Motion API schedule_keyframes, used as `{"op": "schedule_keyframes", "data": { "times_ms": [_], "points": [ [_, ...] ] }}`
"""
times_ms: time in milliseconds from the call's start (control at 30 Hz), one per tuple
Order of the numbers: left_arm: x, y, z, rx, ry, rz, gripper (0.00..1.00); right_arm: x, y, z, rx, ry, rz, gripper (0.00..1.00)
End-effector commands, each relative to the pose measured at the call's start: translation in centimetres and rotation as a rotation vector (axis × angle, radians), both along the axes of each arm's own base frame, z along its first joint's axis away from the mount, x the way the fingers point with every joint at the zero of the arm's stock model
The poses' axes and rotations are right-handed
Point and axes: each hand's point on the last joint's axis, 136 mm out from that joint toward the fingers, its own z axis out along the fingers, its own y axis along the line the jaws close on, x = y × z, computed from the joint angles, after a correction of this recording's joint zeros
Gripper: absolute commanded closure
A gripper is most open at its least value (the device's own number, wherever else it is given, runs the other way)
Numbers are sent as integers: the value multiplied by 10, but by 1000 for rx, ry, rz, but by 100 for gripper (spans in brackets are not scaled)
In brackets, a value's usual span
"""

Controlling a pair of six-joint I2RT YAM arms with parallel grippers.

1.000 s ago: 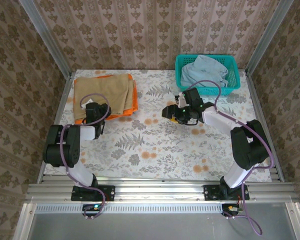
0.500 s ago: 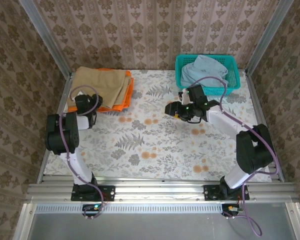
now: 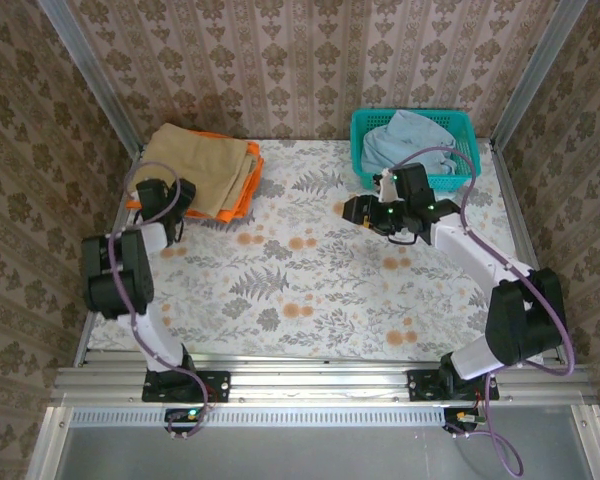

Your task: Fold and stack the trousers

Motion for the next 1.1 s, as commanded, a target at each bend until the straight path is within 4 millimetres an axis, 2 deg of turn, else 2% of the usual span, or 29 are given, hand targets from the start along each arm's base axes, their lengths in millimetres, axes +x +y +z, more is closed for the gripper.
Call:
{"op": "schedule_keyframes", "data": {
  "times_ms": [0,100,167,233,267,300,367,467,567,700,800,867,967,1067],
  "points": [
    [-56,-18,11,-29,46,-19,27,-9,-5,11,8,-36,12,35],
    [-103,-41,31,64,106,-87,23,-11,-6,17,25,-53,12,35],
    [-119,-54,63,242,117,-144,20,-11,-6,18,32,-55,11,35],
    [-122,-67,93,445,140,-218,16,-11,-5,17,34,-55,14,35],
    [-119,-73,102,533,168,-263,14,-14,-6,29,44,-85,14,35],
    [-113,-83,107,603,192,-323,14,-15,-6,29,46,-87,15,35],
    [-100,-100,104,735,268,-426,14,-17,-6,29,49,-91,16,35],
    [-76,-122,82,989,411,-561,11,-19,-7,26,47,-87,16,34],
    [-54,-139,53,1099,528,-663,10,-20,-8,26,44,-87,19,32],
    [-37,-138,17,1174,655,-692,10,-20,-11,28,35,-95,10,29],
    [-35,-140,-11,1167,706,-722,12,-19,-12,27,35,-95,7,29],
    [-30,-132,-29,1181,743,-717,16,-16,-12,25,35,-91,4,29],
    [-18,-110,-51,1165,795,-699,26,-14,-11,22,41,-80,6,29],
    [1,-93,-54,1129,784,-670,32,-13,-11,19,39,-73,4,30]
  ]
}}
